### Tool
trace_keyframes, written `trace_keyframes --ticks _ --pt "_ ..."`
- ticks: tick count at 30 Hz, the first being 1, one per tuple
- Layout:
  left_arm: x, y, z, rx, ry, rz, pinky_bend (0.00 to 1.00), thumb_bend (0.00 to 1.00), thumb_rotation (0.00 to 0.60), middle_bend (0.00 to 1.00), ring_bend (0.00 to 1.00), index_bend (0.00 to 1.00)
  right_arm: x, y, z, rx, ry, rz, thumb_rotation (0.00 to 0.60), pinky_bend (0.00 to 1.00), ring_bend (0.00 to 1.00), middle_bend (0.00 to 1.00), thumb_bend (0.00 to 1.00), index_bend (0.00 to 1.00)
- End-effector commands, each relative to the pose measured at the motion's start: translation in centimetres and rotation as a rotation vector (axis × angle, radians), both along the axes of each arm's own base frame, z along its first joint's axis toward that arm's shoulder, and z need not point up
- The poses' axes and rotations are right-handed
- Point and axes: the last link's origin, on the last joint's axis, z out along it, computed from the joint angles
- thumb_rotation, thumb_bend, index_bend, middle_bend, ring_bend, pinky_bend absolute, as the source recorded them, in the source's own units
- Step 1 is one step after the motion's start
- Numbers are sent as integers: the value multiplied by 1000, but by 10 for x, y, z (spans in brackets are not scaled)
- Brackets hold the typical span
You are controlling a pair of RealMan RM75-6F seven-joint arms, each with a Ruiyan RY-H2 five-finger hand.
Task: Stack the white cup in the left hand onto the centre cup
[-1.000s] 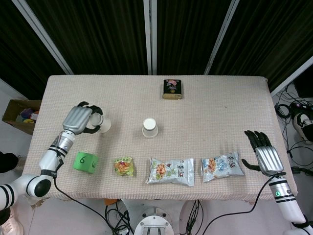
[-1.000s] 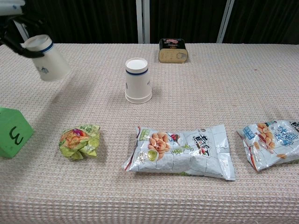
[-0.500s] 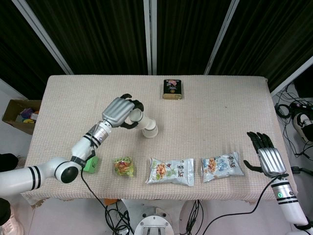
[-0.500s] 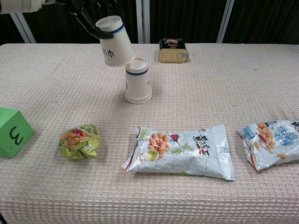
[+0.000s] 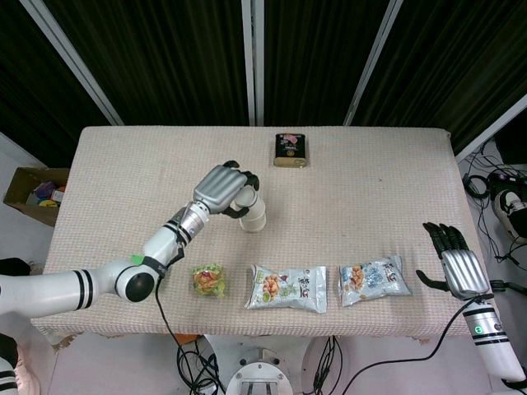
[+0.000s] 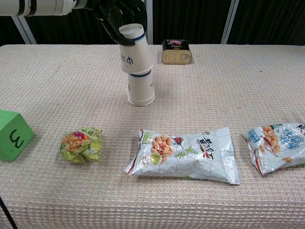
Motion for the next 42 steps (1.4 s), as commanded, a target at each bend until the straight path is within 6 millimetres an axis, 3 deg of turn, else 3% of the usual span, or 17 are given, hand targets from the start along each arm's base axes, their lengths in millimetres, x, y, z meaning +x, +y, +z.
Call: trace_keyframes --ticks 1,10,21,23,26,28,31,36,42 --pt "2 0 -4 -5 14 -3 187 343 600 535 455 482 -1 0 0 0 -3 0 600 20 0 90 186 0" --pt "1 -2 -21 -4 69 -6 187 340 600 530 452 475 -4 2 1 -1 -5 -5 600 19 0 90 186 0" --pt "-10 -5 -74 1 173 -17 188 339 600 494 406 431 -7 5 7 -16 -4 -15 600 20 0 90 185 0" --pt "-12 -5 -79 6 184 -16 188 321 600 455 356 377 -6 6 8 -21 -4 -14 600 20 0 90 185 0" --pt "-13 -5 -78 39 185 -21 173 235 600 275 193 247 -6 6 10 -27 -6 -14 600 20 0 90 186 0" --pt "-14 -7 -72 61 137 -5 160 173 600 172 123 181 -7 6 13 -30 -7 -24 600 20 0 88 186 0" --pt "-30 -8 -45 115 3 63 150 137 600 141 107 157 -7 4 25 -24 -26 -61 600 20 0 63 185 0" --pt "-96 -17 24 307 -78 167 148 126 600 144 107 158 0 -9 52 -50 -40 -43 600 21 0 58 185 0" --pt "-189 -66 84 501 114 271 148 127 600 155 107 168 8 -24 63 -14 -79 -18 600 21 0 81 185 0"
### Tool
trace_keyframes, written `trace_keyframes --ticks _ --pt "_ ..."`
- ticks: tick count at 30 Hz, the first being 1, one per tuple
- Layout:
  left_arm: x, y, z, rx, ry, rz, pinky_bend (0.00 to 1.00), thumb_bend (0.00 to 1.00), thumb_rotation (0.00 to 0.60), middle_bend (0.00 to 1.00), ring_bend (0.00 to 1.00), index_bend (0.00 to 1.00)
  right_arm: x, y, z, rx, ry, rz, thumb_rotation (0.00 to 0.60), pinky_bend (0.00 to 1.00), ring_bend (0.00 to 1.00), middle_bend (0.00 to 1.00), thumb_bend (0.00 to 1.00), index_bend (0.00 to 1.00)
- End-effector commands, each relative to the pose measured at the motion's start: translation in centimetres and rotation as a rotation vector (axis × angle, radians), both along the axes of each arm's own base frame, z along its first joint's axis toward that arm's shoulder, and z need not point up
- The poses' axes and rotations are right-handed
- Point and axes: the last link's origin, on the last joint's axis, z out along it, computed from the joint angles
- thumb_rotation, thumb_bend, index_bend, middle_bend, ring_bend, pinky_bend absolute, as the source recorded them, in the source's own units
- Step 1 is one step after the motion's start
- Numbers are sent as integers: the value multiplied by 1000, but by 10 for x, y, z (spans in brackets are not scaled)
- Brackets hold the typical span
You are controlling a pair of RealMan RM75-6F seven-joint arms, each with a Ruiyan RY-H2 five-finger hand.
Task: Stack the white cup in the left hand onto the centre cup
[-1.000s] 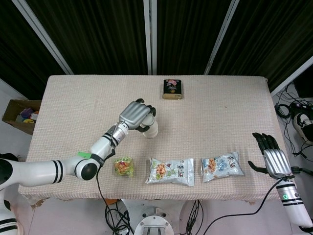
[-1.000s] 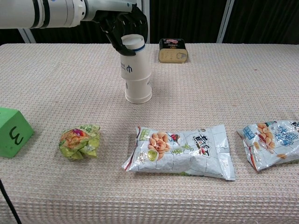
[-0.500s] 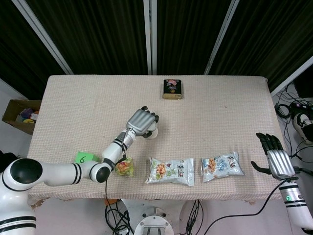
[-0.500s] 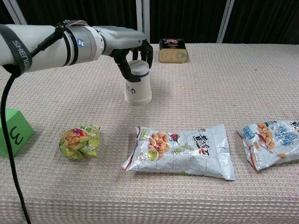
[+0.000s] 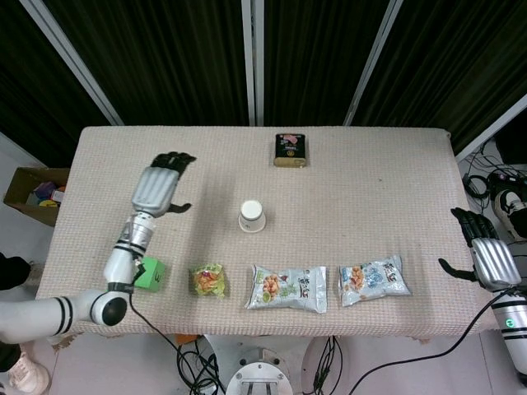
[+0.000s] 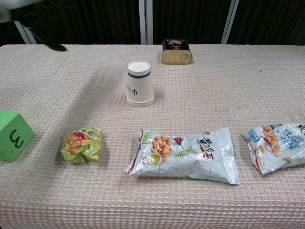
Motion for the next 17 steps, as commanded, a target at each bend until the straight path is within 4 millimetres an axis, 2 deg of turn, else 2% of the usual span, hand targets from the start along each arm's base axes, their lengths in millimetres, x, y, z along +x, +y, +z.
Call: trace_keyframes --ticks 1,5,8,10,14,17 --pt "-70 -50 45 110 130 101 148 126 600 156 107 172 6 -10 5 28 -11 17 600 20 0 83 185 0" --pt "-114 -107 64 159 169 187 145 126 600 157 108 189 16 -10 -3 54 -23 51 600 20 0 82 185 0" --pt "-132 -147 71 183 186 220 144 127 600 158 107 198 22 -3 -11 64 -36 74 600 20 0 81 185 0" --pt "-141 -173 73 193 198 234 141 128 600 162 107 204 25 4 -15 52 -21 94 600 20 0 79 186 0" --pt "-146 -209 74 204 182 237 136 127 600 164 107 216 31 20 -23 13 -14 122 600 20 0 79 186 0" --pt "-144 -225 73 202 163 217 135 128 600 167 108 216 32 28 -26 -1 4 115 600 21 0 79 185 0"
